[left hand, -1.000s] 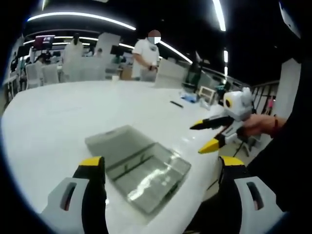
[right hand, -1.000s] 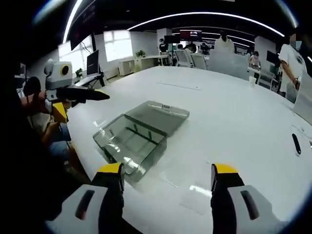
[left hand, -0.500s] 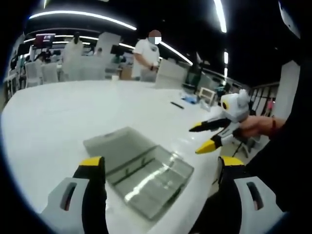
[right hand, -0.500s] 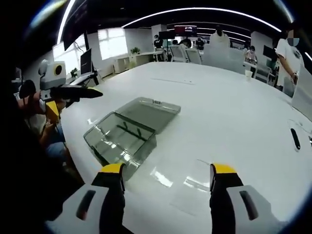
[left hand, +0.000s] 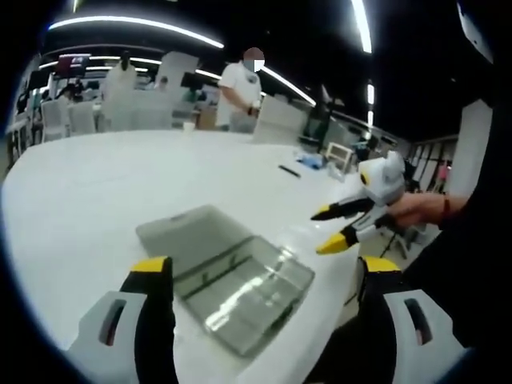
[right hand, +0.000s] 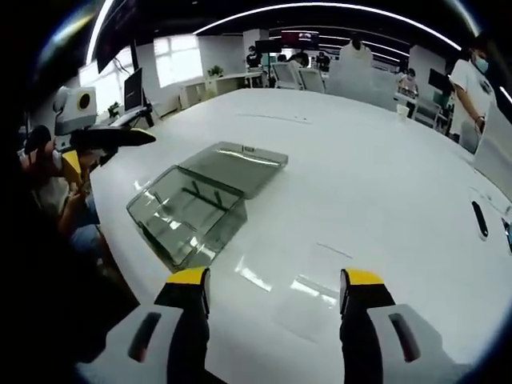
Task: Insert the divider into the dual guide fixture by aligning both edges with the guide slots and pushing it downward to the bottom, including one-sided entry, uneven engagement, binding, and posture correction.
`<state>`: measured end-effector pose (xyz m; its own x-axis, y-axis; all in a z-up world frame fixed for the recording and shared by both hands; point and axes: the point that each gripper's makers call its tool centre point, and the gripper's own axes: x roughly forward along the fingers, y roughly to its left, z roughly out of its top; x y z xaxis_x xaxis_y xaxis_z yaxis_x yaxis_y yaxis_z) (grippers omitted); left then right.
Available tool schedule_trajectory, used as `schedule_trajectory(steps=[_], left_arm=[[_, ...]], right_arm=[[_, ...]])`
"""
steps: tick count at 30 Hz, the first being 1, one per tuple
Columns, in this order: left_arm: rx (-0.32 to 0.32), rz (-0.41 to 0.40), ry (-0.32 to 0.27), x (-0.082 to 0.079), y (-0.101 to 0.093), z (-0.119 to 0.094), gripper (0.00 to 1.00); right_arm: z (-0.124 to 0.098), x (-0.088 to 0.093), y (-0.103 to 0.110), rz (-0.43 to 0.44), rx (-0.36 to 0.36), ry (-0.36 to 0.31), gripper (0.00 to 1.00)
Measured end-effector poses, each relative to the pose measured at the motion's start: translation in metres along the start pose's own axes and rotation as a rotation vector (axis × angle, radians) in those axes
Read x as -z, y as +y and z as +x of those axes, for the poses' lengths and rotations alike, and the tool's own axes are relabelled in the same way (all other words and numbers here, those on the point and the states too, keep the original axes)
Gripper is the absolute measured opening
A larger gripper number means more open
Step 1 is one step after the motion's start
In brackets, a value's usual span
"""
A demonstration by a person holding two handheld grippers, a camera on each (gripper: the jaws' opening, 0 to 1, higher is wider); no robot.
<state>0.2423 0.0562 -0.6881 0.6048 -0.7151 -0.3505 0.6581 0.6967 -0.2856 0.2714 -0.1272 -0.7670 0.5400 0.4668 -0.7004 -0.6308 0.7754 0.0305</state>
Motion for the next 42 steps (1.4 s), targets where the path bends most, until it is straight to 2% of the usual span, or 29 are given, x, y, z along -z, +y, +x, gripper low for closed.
schedule_trajectory(steps=[8,11,14,16,21,27,31,33,38,42], left_arm=[[-0.011,-0.012,-0.006,0.000,0.006,0.000,0.94],[-0.008,-0.002,0.003,-0.001,0.005,0.003,0.93],[0.004,-0.006,-0.006,-0.003,0.003,0.005,0.93],[0.012,-0.005,-0.005,-0.002,0.001,0.008,0.93],[0.022,0.009,0.012,-0.001,-0.004,0.013,0.93],[0.028,-0.002,0.001,0.000,-0.011,0.013,0.92],[0.035,-0.006,0.013,0.004,-0.014,0.013,0.92],[0.019,-0.002,0.009,0.003,-0.014,0.011,0.92],[-0.005,-0.014,-0.014,-0.001,-0.014,0.009,0.92],[-0.015,-0.017,-0.004,0.002,-0.015,0.011,0.92]], right_arm=[[0.004,0.001,-0.008,-0.032,0.018,0.037,0.61],[0.004,0.003,-0.014,-0.014,0.032,0.047,0.60],[0.004,0.007,-0.018,-0.021,0.055,0.060,0.58],[0.003,0.013,-0.022,-0.059,0.085,0.087,0.58],[0.003,0.020,-0.023,-0.027,0.109,0.080,0.55],[0.004,0.035,-0.026,-0.003,0.116,0.124,0.52],[0.005,0.036,-0.027,0.010,0.122,0.125,0.49],[0.009,0.040,-0.026,0.011,0.107,0.150,0.49],[0.013,0.042,-0.027,-0.010,0.109,0.164,0.50],[0.016,0.045,-0.030,-0.028,0.121,0.185,0.49]])
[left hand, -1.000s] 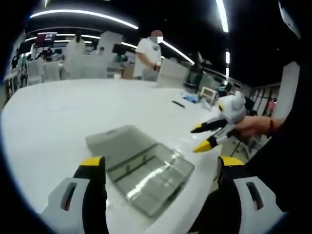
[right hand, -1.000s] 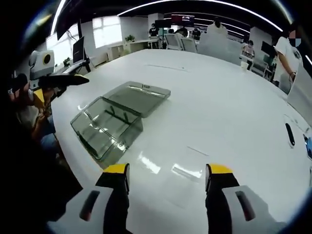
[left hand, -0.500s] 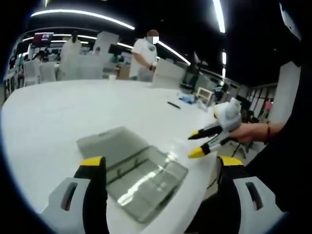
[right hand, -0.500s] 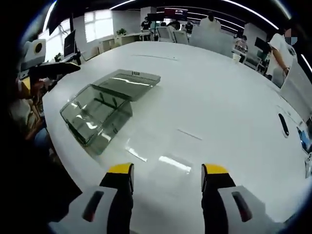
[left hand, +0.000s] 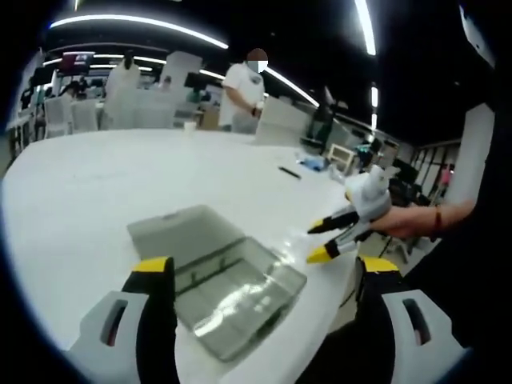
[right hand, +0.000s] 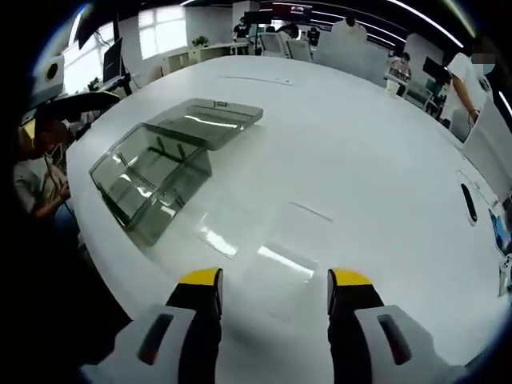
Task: Insert the divider into the dual guide fixture by aligning both edges with the guide slots and pushing it downward to the bottom, including one-sided entry, uneven engagement, binding, and posture correction.
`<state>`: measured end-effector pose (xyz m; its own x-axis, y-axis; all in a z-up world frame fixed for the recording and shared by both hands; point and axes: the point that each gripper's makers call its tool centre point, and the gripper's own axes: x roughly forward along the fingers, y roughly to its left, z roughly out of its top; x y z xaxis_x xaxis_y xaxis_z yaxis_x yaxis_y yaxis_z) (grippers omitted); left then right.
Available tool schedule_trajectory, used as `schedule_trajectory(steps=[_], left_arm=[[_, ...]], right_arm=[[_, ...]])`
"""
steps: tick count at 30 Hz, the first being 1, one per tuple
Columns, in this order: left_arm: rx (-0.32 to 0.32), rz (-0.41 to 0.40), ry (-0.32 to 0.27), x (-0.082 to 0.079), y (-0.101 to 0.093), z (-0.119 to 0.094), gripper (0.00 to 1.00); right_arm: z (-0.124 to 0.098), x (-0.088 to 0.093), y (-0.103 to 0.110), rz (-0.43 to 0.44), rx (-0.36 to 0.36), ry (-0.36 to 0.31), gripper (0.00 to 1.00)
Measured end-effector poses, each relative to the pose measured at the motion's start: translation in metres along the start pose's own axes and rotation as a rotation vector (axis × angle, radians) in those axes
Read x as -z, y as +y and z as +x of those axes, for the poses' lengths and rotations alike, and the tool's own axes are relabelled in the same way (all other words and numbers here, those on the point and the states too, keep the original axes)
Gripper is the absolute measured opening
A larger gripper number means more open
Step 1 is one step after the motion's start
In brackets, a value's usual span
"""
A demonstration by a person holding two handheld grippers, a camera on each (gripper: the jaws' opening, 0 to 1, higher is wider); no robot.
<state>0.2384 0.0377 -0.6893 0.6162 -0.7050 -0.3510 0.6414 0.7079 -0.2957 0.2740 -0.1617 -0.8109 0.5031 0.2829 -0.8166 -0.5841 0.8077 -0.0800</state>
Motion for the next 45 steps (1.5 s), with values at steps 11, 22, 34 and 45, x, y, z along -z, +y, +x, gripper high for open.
schedule_trajectory(steps=[11,22,34,45], left_arm=[[0.003,-0.009,0.013,0.004,-0.004,0.000,0.92],[-0.006,-0.005,0.011,0.003,0.002,-0.006,0.92],[-0.011,-0.023,0.007,0.010,-0.001,-0.007,0.92],[-0.030,-0.037,-0.003,0.012,0.002,-0.013,0.91]], right_arm=[[0.005,0.005,-0.002,0.001,0.001,0.033,0.48],[0.008,0.006,0.003,0.102,-0.036,0.047,0.44],[0.007,0.006,0.001,0.115,-0.006,0.059,0.37],[0.005,0.011,-0.001,0.144,0.009,0.097,0.29]])
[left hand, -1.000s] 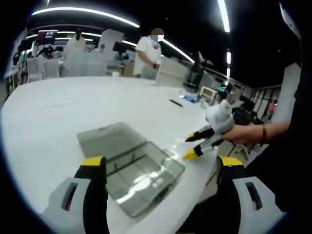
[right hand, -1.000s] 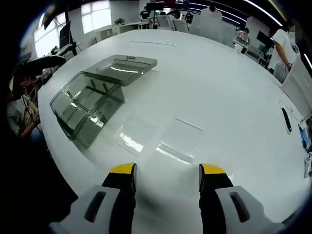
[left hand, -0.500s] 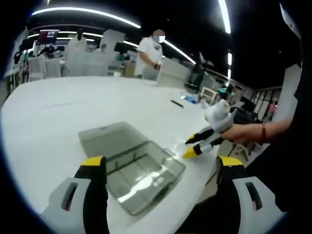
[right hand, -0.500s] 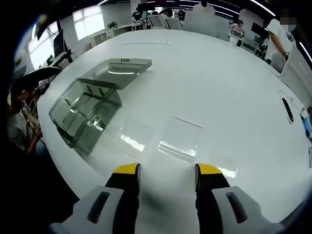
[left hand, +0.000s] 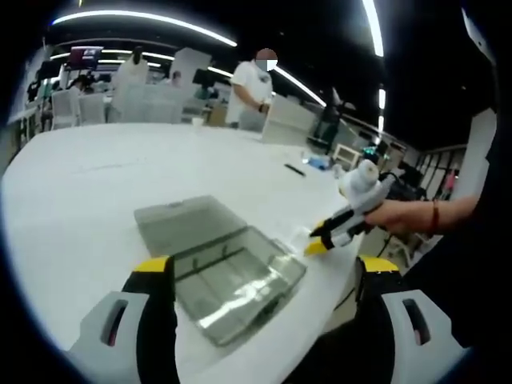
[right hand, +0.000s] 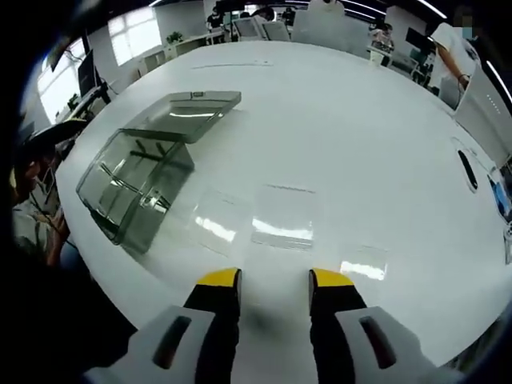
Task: Insert the divider into the dual guide fixture by aligning both edges with the guide slots and pushing it downward to the bottom, including one-sided entry, uneven engagement, binding, and posture correction.
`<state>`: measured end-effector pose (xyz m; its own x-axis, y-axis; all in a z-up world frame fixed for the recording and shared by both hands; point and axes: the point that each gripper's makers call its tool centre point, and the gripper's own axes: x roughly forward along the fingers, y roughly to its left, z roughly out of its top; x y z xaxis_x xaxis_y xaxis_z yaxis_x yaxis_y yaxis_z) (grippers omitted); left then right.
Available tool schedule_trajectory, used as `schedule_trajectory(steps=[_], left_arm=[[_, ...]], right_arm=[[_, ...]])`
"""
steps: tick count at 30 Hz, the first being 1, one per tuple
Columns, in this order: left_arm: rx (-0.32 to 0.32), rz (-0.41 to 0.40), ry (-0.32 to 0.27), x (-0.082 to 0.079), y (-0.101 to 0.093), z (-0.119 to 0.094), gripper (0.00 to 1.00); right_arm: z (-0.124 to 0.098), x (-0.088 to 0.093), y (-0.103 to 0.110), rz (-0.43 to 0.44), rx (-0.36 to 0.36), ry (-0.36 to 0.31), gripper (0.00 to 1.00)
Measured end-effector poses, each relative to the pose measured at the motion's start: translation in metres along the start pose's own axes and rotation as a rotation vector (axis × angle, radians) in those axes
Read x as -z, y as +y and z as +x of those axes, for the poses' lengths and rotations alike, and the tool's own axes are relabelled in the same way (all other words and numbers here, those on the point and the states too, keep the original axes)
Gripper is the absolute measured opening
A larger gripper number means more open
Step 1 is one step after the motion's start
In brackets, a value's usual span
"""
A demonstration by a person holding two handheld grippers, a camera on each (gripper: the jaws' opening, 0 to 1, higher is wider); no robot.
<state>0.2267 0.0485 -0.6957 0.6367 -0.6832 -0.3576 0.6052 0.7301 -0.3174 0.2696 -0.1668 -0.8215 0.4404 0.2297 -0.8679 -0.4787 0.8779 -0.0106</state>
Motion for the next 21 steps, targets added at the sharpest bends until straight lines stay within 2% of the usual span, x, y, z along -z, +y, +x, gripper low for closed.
schedule_trajectory(steps=[3,9,21], left_arm=[[-0.001,-0.001,0.000,0.001,-0.001,-0.001,0.91],[0.004,0.002,0.004,0.002,-0.004,-0.001,0.91],[0.043,-0.001,-0.001,0.003,-0.016,0.000,0.91]], right_arm=[[-0.002,0.001,-0.002,0.045,0.000,0.005,0.29],[-0.007,0.005,-0.001,0.069,0.004,-0.015,0.28],[-0.031,-0.006,0.004,0.091,0.018,-0.094,0.28]])
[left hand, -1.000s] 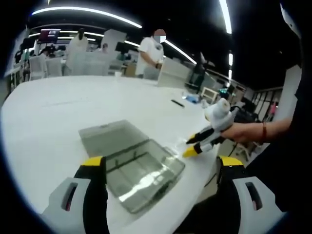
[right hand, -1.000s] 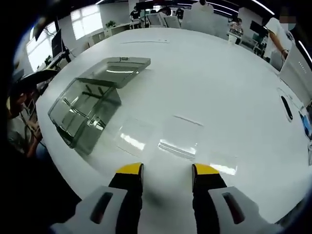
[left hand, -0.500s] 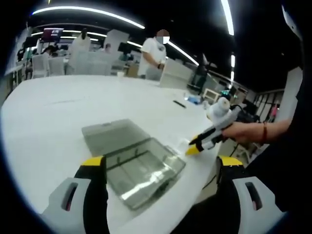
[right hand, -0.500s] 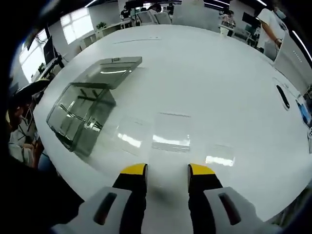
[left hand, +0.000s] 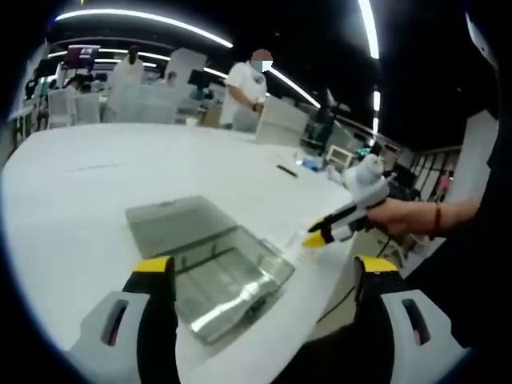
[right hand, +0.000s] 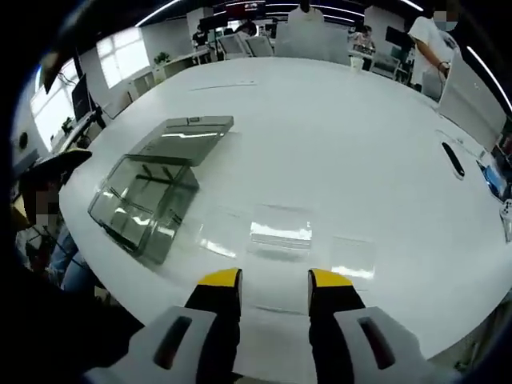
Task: Insert the divider into the dual guide fixture by aligning both edges with the guide slots and pushing it downward to the bottom, including one-sided entry, uneven engagement, binding, and posture correction.
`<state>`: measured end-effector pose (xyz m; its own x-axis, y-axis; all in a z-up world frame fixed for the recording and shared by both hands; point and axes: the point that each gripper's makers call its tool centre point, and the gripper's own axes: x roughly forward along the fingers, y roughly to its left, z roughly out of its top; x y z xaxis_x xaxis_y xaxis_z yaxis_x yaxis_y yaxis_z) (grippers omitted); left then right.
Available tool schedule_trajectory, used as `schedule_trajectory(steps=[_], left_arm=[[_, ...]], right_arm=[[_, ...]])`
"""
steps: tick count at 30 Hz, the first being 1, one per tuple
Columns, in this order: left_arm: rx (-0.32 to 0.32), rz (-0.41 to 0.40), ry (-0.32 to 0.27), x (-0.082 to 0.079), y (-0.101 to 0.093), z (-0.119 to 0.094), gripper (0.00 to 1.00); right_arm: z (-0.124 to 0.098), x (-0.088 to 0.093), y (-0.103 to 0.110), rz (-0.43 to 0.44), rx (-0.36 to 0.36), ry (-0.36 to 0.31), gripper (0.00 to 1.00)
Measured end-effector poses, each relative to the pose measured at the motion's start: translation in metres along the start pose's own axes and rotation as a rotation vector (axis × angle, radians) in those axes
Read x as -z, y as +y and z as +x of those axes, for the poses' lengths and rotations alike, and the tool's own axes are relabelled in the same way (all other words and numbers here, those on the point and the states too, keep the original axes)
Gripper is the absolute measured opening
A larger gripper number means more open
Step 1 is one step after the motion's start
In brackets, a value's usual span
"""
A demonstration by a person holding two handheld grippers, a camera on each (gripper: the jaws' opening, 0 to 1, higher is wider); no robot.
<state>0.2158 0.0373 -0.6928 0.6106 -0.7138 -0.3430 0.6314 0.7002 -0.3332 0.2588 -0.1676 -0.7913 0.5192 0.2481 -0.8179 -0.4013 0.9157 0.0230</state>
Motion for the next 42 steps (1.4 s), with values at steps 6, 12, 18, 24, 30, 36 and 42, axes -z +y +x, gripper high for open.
schedule_trajectory(steps=[6,12,18,24,30,36,42], left_arm=[[0.020,0.000,0.002,0.002,-0.007,0.000,0.90],[0.054,-0.004,0.003,0.004,-0.018,0.000,0.89],[0.076,-0.003,0.001,0.005,-0.025,-0.001,0.88],[0.103,-0.023,-0.004,0.004,-0.030,0.001,0.88],[0.125,-0.019,-0.008,0.001,-0.033,0.005,0.87],[0.137,-0.027,-0.030,-0.006,-0.032,0.010,0.86],[0.146,-0.044,-0.057,-0.012,-0.033,0.015,0.85]], right_arm=[[-0.012,-0.001,0.008,-0.011,-0.004,-0.033,0.28],[-0.024,-0.001,0.016,-0.016,-0.009,-0.058,0.28],[-0.033,-0.006,0.028,-0.033,-0.026,-0.095,0.28],[-0.044,-0.018,0.040,-0.047,-0.046,-0.138,0.28],[-0.047,-0.030,0.048,-0.056,-0.063,-0.165,0.28],[-0.050,-0.039,0.052,-0.071,-0.072,-0.193,0.28],[-0.057,-0.044,0.051,-0.086,-0.069,-0.208,0.28]])
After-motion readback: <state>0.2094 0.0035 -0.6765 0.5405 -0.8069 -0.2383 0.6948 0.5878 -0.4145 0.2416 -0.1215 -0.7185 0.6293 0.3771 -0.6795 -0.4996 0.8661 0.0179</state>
